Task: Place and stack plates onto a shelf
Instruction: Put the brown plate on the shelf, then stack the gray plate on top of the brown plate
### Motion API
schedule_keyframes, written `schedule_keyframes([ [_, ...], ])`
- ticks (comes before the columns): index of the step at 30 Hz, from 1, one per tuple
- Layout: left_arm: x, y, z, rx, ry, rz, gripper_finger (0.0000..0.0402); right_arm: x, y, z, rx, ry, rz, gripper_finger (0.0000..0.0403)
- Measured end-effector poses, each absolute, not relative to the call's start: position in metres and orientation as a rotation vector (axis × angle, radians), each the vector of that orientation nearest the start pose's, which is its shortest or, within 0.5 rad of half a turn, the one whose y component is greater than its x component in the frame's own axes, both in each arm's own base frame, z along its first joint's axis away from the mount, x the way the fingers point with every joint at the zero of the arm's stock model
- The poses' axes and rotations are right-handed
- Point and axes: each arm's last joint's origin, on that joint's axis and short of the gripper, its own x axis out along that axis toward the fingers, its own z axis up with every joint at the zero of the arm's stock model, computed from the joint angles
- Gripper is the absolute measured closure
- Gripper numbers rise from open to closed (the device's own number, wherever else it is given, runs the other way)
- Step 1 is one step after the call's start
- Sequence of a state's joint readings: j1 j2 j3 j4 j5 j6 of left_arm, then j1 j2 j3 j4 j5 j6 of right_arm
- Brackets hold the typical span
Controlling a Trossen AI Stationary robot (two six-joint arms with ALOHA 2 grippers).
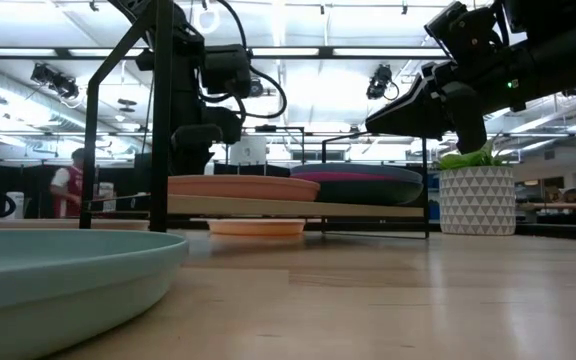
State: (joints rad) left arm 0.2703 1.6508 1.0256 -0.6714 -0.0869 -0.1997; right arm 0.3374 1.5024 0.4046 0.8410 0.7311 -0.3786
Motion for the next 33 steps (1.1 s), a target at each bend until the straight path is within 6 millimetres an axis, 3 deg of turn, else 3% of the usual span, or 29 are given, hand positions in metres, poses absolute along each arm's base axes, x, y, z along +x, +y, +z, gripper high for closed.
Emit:
schedule_keyframes([
  [9,0.289,0.086,0.19,-0.246,1.311,0.402,0.0352,0.245,0.066,0.153,-0.511,0.297,-0.345,0.0325],
  [14,0.274,0.098,0.202,-0.223,1.349,0.452,0.0352,0.245,0.067,0.153,-0.499,0.298,-0.341,0.0325],
  [21,0.235,0.115,0.179,-0.316,1.525,0.513,0.0352,0.242,0.07,0.151,-0.497,0.297,-0.325,0.0325],
  [26,0.223,0.121,0.174,-0.343,1.543,0.535,0.0352,0.242,0.07,0.151,-0.483,0.295,-0.327,0.0325],
  [33,0.218,0.126,0.162,-0.054,1.58,0.472,0.0342,0.243,0.071,0.151,-0.474,0.287,-0.306,0.0325],
])
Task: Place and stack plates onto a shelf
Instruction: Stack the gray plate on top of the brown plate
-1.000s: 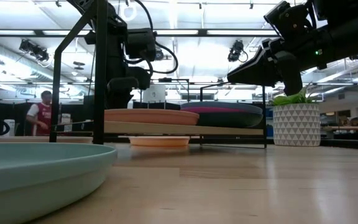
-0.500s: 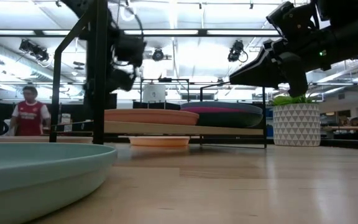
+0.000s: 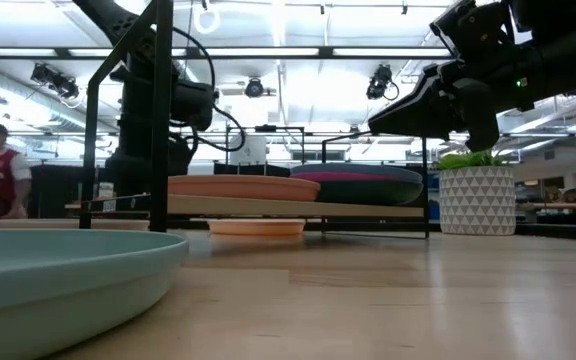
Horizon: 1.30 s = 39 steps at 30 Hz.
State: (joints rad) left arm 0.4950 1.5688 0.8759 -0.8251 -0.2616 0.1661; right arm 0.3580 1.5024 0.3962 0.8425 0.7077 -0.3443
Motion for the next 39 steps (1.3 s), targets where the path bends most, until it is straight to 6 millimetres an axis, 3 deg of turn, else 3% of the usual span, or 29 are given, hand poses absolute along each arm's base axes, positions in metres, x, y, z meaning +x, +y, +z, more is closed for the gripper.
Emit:
schedule_keyframes([
  [10,0.213,0.125,0.15,0.113,1.625,0.347,0.0207,0.243,0.071,0.151,-0.486,0.287,-0.301,0.0325],
  [14,0.213,0.125,0.146,0.223,1.622,0.248,0.0189,0.243,0.071,0.151,-0.486,0.287,-0.298,0.0325],
  [21,0.207,0.126,0.135,0.338,1.62,0.142,0.0229,0.243,0.071,0.151,-0.484,0.284,-0.276,0.0325],
  [31,0.206,0.128,0.135,0.444,1.664,0.146,0.0383,0.243,0.072,0.152,-0.479,0.275,-0.278,0.0325],
  [39,0.206,0.132,0.145,0.53,1.705,0.218,0.0385,0.243,0.072,0.152,-0.482,0.275,-0.277,0.0325],
])
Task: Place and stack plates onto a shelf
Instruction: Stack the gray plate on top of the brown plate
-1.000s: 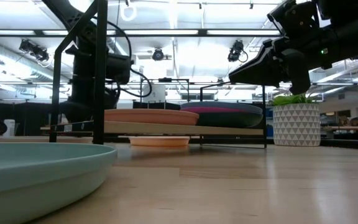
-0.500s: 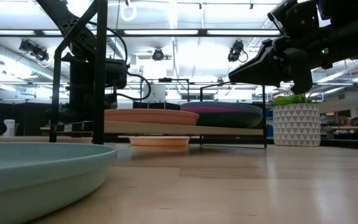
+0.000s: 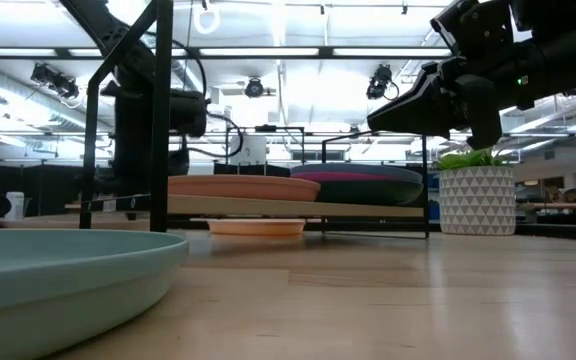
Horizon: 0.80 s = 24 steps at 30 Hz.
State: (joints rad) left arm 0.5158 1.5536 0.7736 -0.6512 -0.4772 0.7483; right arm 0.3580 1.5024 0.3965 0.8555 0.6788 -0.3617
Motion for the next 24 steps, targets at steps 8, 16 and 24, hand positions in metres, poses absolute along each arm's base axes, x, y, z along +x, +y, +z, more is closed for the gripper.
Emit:
schedule_keyframes([
  [8,0.221,0.147,0.213,0.503,1.548,0.377,0.0388,0.243,0.072,0.153,-0.481,0.274,-0.278,0.0325],
  [16,0.229,0.152,0.278,0.32,1.375,0.384,0.0389,0.243,0.072,0.153,-0.481,0.273,-0.278,0.0325],
  [24,0.241,0.146,0.301,-0.003,1.143,0.363,0.0389,0.243,0.071,0.153,-0.481,0.273,-0.278,0.0325],
])
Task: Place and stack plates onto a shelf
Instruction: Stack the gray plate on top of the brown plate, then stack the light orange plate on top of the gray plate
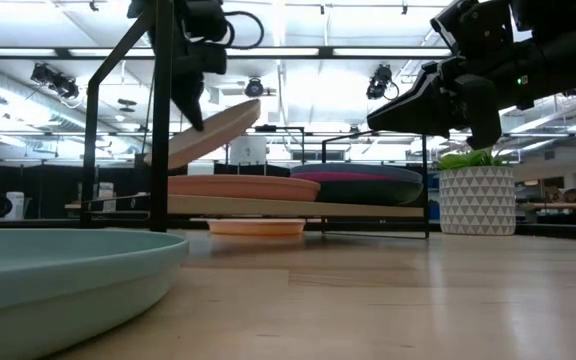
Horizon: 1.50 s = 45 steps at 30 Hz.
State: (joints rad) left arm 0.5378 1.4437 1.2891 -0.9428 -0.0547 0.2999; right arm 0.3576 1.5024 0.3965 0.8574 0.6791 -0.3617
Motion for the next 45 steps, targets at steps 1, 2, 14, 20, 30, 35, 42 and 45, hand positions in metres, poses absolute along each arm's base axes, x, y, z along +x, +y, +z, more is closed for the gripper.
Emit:
schedule_keyframes([
  [1,0.243,0.143,0.299,-0.044,1.14,0.378,0.0389,0.243,0.071,0.153,-0.481,0.273,-0.279,0.0325],
  [2,0.245,0.141,0.297,-0.083,1.139,0.389,0.0389,0.243,0.071,0.153,-0.481,0.274,-0.279,0.0325],
  [14,0.294,0.099,0.266,-0.178,1.165,0.323,0.0385,0.245,0.068,0.153,-0.48,0.271,-0.293,0.0325],
  [20,0.305,0.087,0.252,-0.156,1.214,0.284,0.0384,0.245,0.068,0.153,-0.483,0.271,-0.293,0.0325],
  [30,0.311,0.086,0.248,-0.103,1.207,0.288,0.0351,0.245,0.068,0.153,-0.483,0.271,-0.293,0.0325],
  [35,0.311,0.086,0.248,-0.067,1.212,0.263,0.0303,0.244,0.068,0.153,-0.484,0.273,-0.293,0.0325],
  [42,0.306,0.096,0.247,-0.012,1.246,0.234,0.0285,0.244,0.068,0.153,-0.485,0.274,-0.292,0.0325],
  [45,0.302,0.108,0.242,-0.025,1.241,0.254,0.0289,0.244,0.068,0.152,-0.483,0.279,-0.292,0.0325],
])
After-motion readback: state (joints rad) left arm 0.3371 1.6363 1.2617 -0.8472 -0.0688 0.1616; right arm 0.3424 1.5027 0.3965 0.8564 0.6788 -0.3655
